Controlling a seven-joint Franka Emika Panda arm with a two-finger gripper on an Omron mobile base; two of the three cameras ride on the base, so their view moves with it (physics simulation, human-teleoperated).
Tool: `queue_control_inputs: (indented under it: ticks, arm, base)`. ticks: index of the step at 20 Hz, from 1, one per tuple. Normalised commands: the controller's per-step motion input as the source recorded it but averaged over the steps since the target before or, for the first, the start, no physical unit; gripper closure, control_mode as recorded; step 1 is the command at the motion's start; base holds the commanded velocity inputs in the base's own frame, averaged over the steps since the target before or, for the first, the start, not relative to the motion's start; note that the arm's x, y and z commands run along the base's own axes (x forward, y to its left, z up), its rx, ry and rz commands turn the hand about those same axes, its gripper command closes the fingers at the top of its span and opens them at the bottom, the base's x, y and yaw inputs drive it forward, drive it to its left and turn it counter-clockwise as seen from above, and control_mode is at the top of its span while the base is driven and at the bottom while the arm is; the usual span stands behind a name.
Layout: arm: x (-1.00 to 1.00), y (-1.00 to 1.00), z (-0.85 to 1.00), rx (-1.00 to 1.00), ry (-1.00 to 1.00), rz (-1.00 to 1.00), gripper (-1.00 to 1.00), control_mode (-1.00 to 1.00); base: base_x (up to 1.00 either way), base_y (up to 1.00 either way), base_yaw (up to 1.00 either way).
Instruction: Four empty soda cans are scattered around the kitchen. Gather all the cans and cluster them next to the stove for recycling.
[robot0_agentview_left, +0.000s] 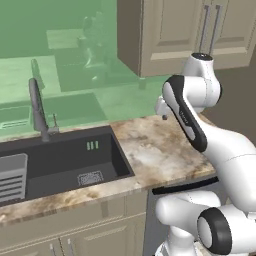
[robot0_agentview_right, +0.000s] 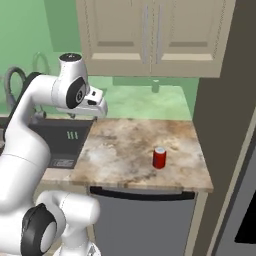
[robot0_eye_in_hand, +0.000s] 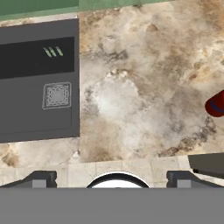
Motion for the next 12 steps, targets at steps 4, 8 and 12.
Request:
queue_control_inputs:
  ticks: [4,8,12]
  arm:
    - [0.0,0.0,0.0,0.0,0.0,0.0,-1.0,1.0]
    - [0.0,0.0,0.0,0.0,0.0,0.0,-1.0,1.0]
    - [0.0,0.0,0.0,0.0,0.0,0.0,-1.0,1.0]
  base:
    - [-0.04,-0.69,-0.07]
    - [-0.22,-0.47,-0.07]
    - [-0.18,-0.21,-0.04]
